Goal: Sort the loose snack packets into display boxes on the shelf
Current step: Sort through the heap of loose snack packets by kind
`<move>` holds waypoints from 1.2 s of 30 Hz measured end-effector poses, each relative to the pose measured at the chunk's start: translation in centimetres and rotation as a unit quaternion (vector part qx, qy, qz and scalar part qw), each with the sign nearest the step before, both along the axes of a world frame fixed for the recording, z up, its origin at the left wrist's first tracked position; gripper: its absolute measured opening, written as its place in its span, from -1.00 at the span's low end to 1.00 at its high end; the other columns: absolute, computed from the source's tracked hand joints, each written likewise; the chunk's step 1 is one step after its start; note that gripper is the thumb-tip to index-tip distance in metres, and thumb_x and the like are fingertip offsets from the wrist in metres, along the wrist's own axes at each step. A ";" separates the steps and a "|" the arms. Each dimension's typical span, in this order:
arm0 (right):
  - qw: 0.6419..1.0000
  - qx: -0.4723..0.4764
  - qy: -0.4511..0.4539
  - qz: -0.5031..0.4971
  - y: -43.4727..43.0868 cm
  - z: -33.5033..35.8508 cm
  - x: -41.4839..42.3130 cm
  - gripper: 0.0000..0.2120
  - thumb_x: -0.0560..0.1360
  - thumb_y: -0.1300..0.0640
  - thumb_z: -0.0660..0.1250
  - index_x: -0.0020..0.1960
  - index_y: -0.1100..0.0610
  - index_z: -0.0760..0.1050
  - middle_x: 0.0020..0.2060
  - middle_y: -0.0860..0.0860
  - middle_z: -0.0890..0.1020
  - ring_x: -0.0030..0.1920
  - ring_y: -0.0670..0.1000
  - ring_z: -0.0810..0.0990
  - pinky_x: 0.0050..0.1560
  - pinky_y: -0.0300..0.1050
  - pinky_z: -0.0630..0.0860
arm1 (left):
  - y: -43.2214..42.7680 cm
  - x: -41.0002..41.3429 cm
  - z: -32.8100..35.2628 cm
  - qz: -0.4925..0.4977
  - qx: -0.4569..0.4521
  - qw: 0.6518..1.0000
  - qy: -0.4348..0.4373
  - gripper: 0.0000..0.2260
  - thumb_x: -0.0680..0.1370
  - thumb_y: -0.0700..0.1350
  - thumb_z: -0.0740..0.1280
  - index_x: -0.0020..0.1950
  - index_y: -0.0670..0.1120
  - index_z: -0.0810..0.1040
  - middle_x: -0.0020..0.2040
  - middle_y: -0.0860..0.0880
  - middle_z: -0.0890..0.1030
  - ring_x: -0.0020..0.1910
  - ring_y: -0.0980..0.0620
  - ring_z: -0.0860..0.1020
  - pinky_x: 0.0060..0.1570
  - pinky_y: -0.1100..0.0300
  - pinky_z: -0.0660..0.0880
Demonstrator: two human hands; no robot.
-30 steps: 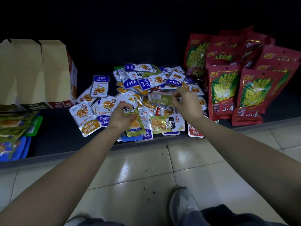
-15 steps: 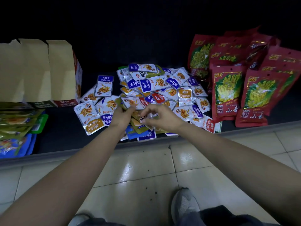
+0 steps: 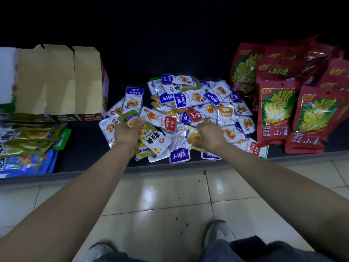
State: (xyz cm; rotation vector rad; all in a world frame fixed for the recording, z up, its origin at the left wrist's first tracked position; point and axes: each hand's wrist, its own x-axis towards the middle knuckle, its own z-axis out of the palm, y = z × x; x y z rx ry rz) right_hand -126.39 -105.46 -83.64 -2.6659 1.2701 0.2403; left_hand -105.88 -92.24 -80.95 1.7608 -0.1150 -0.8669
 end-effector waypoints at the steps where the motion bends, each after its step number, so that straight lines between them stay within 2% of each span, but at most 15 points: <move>1: 0.999 -0.001 -0.046 -0.028 -0.3 0.2 0.3 -0.65 0.47 -0.02 0.42 0.11 0.19 0.51 0.05 0.14 0.57 0.08 0.15 0.54 0.05 -0.03 0.43 | 0.3 0.4 0.1 0.008 0.000 1.000 -0.005 -0.72 0.49 -0.02 0.47 0.05 -0.18 0.56 -0.06 -0.10 0.64 -0.11 -0.06 0.61 -0.05 0.10 0.54; 4: 0.963 0.034 -0.229 -0.135 -1.3 1.6 1.9 -0.80 0.58 0.15 0.29 0.10 0.28 0.45 -0.05 0.14 0.57 -0.07 0.15 0.55 -0.14 -0.01 0.45 | 1.4 1.8 0.1 0.025 0.011 0.999 -0.021 -0.86 0.52 -0.10 0.45 0.00 -0.11 0.56 -0.02 -0.10 0.63 -0.04 -0.08 0.61 0.05 0.05 0.55; 7: 0.906 0.068 -0.366 -0.203 -1.1 4.0 4.5 -0.84 0.62 0.18 0.21 0.14 0.26 0.39 -0.16 0.08 0.53 -0.21 0.06 0.50 -0.25 -0.10 0.37 | 2.6 3.0 0.5 0.015 0.010 0.999 -0.047 -0.92 0.53 -0.17 0.38 -0.16 -0.07 0.54 -0.13 -0.07 0.64 -0.08 -0.08 0.63 -0.08 0.12 0.57; 10: 0.817 0.293 -0.430 -0.248 0.3 6.0 7.3 -0.89 0.62 0.22 0.18 0.14 0.18 0.38 -0.15 0.00 0.50 -0.20 -0.06 0.47 -0.14 -0.22 0.41 | 3.5 3.2 1.2 -0.024 -0.021 0.998 -0.051 -0.86 0.56 -0.23 0.31 -0.16 -0.02 0.53 -0.21 0.00 0.61 -0.26 0.08 0.61 -0.30 0.22 0.49; 12: 0.775 0.441 -0.404 -0.206 2.1 6.8 8.9 -0.89 0.60 0.26 0.20 0.10 0.17 0.45 -0.17 -0.06 0.50 -0.18 -0.12 0.44 -0.05 -0.22 0.39 | 4.0 2.9 1.6 -0.050 -0.045 0.997 -0.048 -0.84 0.58 -0.24 0.29 -0.13 0.00 0.52 -0.24 0.03 0.61 -0.37 0.17 0.61 -0.35 0.24 0.48; 14: 0.777 0.488 -0.360 -0.166 3.6 6.3 10.6 -0.83 0.58 0.25 0.25 0.16 0.19 0.50 -0.05 -0.02 0.57 -0.04 -0.07 0.50 0.14 -0.14 0.41 | 4.6 2.7 1.8 -0.067 -0.072 0.994 -0.039 -0.85 0.58 -0.26 0.28 -0.01 -0.01 0.51 -0.23 0.03 0.62 -0.35 0.14 0.62 -0.40 0.24 0.52; 16: 0.785 0.494 -0.343 -0.151 5.2 5.2 12.5 -0.75 0.58 0.25 0.26 0.25 0.19 0.49 0.13 0.05 0.59 0.15 0.02 0.53 0.33 -0.06 0.36 | 5.1 2.9 1.8 -0.066 -0.115 0.991 -0.014 -0.74 0.58 -0.30 0.26 0.19 0.00 0.42 -0.13 0.00 0.61 -0.26 0.09 0.63 -0.38 0.19 0.57; 19: 0.766 0.523 -0.334 -0.166 6.6 4.1 14.5 -0.53 0.55 0.12 0.31 0.43 0.11 0.33 0.33 0.09 0.49 0.36 0.12 0.44 0.41 0.13 0.34 | 6.1 3.8 1.4 -0.078 -0.163 0.982 -0.054 -0.56 0.62 -0.33 0.21 0.38 0.02 0.15 0.08 0.04 0.55 -0.09 0.18 0.62 -0.15 0.23 0.59; 21: 0.742 0.552 -0.340 -0.169 7.2 3.8 15.4 -0.67 0.60 0.09 0.28 0.35 0.03 0.34 0.24 0.06 0.53 0.29 0.13 0.50 0.33 0.18 0.43 | 6.9 4.5 1.1 -0.077 -0.163 0.977 -0.112 -0.47 0.64 -0.29 0.19 0.46 -0.01 -0.04 0.18 0.10 0.47 -0.01 0.30 0.59 0.02 0.30 0.54; 23: 0.755 0.546 -0.336 -0.140 7.9 4.0 16.5 -0.75 0.63 0.07 0.23 0.30 -0.02 0.34 0.18 0.05 0.56 0.21 0.08 0.54 0.23 0.14 0.52 | 7.4 4.9 1.0 -0.055 -0.168 0.973 -0.148 -0.46 0.67 -0.23 0.16 0.50 -0.07 -0.11 0.29 0.05 0.39 0.06 0.32 0.55 0.08 0.31 0.50; 26: 0.797 0.506 -0.325 -0.061 9.6 4.8 18.5 -0.65 0.65 0.09 0.18 0.43 0.03 0.29 0.14 0.00 0.58 0.14 -0.05 0.54 0.04 -0.27 0.50 | 7.8 5.5 1.3 -0.025 -0.170 0.977 -0.130 -0.52 0.66 -0.19 0.19 0.49 -0.05 0.02 0.34 -0.01 0.41 0.13 0.25 0.53 0.15 0.29 0.48; 28: 0.789 0.523 -0.320 -0.050 11.0 5.3 20.4 -0.60 0.65 0.14 0.18 0.47 0.04 0.24 0.15 -0.08 0.56 0.19 -0.04 0.52 0.20 -0.18 0.48 | 8.4 6.6 1.7 0.011 -0.160 0.977 -0.141 -0.49 0.61 -0.32 0.20 0.47 -0.10 0.03 0.21 0.04 0.47 0.01 0.37 0.53 0.06 0.41 0.46; 30: 0.773 0.552 -0.309 -0.055 12.0 5.6 22.1 -0.50 0.60 0.22 0.25 0.49 0.05 0.19 0.18 -0.03 0.56 0.22 0.03 0.54 0.31 -0.01 0.46 | 9.4 7.9 2.2 0.061 -0.155 0.974 -0.151 -0.47 0.58 -0.39 0.17 0.47 -0.14 0.03 0.18 0.00 0.45 -0.05 0.37 0.53 -0.03 0.45 0.47; 33: 0.780 0.561 -0.278 -0.022 13.5 5.6 24.5 -0.45 0.53 0.27 0.37 0.45 0.15 0.25 0.20 0.17 0.59 0.18 0.14 0.60 0.26 0.10 0.51 | 11.5 10.3 2.6 0.114 -0.137 0.973 -0.146 -0.49 0.58 -0.38 0.16 0.46 -0.16 0.04 0.19 -0.09 0.44 -0.03 0.26 0.51 -0.10 0.45 0.47; 36: 0.789 0.546 -0.280 -0.009 14.9 5.8 27.0 -0.49 0.49 0.31 0.41 0.38 0.18 0.32 0.15 0.18 0.61 0.08 0.09 0.63 0.19 0.02 0.55 | 14.1 13.0 2.3 0.134 -0.119 0.979 -0.092 -0.53 0.59 -0.30 0.21 0.43 -0.13 0.08 0.16 -0.08 0.50 0.04 0.08 0.54 0.00 0.27 0.50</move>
